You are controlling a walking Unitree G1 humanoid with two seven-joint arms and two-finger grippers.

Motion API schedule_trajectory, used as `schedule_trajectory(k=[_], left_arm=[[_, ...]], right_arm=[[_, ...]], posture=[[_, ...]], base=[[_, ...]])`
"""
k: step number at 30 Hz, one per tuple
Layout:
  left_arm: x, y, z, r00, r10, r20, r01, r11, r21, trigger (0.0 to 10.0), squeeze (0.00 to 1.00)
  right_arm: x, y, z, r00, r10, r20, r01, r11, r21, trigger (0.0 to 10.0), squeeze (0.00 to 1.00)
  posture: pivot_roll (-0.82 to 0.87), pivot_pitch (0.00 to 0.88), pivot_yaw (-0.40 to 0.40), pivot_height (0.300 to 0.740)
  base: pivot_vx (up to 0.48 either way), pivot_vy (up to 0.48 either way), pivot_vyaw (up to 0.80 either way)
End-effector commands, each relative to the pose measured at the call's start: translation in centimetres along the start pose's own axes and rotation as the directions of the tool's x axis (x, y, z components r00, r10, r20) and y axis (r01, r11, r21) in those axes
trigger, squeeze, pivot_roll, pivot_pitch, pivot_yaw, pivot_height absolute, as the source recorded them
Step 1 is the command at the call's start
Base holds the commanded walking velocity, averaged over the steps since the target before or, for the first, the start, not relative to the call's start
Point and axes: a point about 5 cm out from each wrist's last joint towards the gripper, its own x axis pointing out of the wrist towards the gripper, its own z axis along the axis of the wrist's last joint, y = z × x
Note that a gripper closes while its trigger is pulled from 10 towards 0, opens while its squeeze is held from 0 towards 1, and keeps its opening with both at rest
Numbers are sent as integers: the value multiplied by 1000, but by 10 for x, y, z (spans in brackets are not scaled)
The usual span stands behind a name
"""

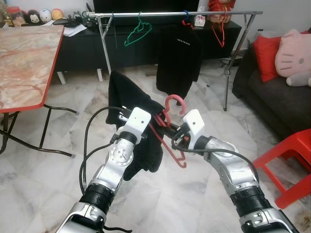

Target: Hang hanger

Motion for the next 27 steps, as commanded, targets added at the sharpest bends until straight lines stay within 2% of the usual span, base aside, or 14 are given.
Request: schedule_trajectory(k=[1,6,12,18,22,24,27], left_arm=[[2,1,2,1000,-3,15,3,1000,17,0,0],[2,2,1,1000,1,12,-1,1000,18,0,0],[3,10,4,999,35,21,-35,999,13,0,0],[3,12,3,999,47,14,-47,999,15,0,0],[3,19,2,997,81,6,-81,997,18,0,0],[2,19,1,996,85,4,-85,996,18,0,0],[3,21,-3,994,109,-24,-108,994,25,0,0]], right_arm=[[-2,-3,5,1000,-3,17,3,1000,-30,0,0],[-4,-3,0,1000,-4,0,4,1000,-30,0,0],[-8,-4,-23,993,-21,-118,15,999,-49,0,0],[-11,-5,-36,987,-40,-155,37,999,-19,0,0],[-28,-17,-54,976,-78,-202,84,996,21,0,0],[-30,-18,-56,974,-78,-211,84,996,23,0,0],[-40,-10,-73,955,-4,-298,12,1000,26,0,0]], posture=[[-134,17,-83,740],[-135,19,-83,740],[-133,21,-85,740],[-128,23,-84,740],[-130,28,-82,740],[-130,28,-82,740],[-131,28,-78,740]], base=[[0,0,0],[0,0,0],[0,0,0],[0,0,0],[0,0,0],[0,0,0],[0,0,0]])
